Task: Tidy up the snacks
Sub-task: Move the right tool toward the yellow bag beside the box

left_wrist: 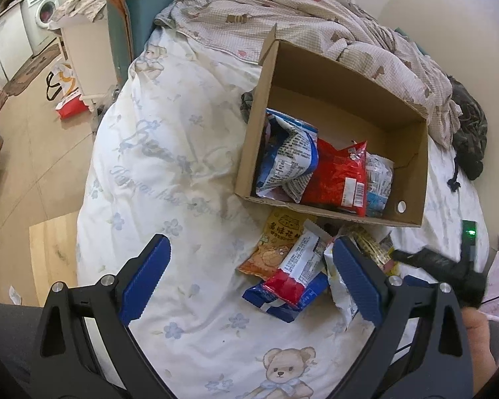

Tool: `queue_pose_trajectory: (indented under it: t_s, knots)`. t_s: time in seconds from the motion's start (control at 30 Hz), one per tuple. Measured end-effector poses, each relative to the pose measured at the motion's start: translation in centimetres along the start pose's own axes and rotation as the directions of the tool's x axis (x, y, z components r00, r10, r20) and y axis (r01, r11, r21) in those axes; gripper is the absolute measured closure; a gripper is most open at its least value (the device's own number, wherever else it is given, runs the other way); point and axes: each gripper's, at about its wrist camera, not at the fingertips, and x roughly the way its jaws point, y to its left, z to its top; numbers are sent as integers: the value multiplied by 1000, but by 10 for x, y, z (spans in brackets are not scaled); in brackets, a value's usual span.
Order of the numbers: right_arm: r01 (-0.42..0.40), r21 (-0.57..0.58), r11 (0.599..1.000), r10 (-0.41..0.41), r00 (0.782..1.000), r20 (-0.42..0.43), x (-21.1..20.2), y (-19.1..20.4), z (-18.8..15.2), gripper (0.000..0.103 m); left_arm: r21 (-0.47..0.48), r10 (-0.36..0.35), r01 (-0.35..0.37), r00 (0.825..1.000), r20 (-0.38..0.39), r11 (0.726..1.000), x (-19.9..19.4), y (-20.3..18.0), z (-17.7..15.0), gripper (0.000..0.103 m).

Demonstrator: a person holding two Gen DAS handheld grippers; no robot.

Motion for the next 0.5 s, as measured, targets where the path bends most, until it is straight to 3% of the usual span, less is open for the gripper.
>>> queue_pose_trajectory:
  t_s: [0.03, 0.13, 0.3, 0.5]
  knots:
    - [-60, 43, 997, 59, 998, 18, -8, -6, 0, 9, -9, -4, 4, 1000, 0, 1000, -1, 2, 0, 6]
    - [-60, 47, 997, 57, 997, 56, -22, -11, -1, 9, -23, -10, 10, 1000, -2, 1000, 0, 3, 1, 6]
    - [-50, 72, 996, 53, 998, -38, 5, -13, -11, 17, -22, -15, 15, 1000, -2, 1000, 0, 1, 1, 6]
    - [-103, -13, 995, 102, 993, -58, 18, 13, -9, 18, -17, -20, 20, 1000, 0, 1000, -2, 0, 1, 6]
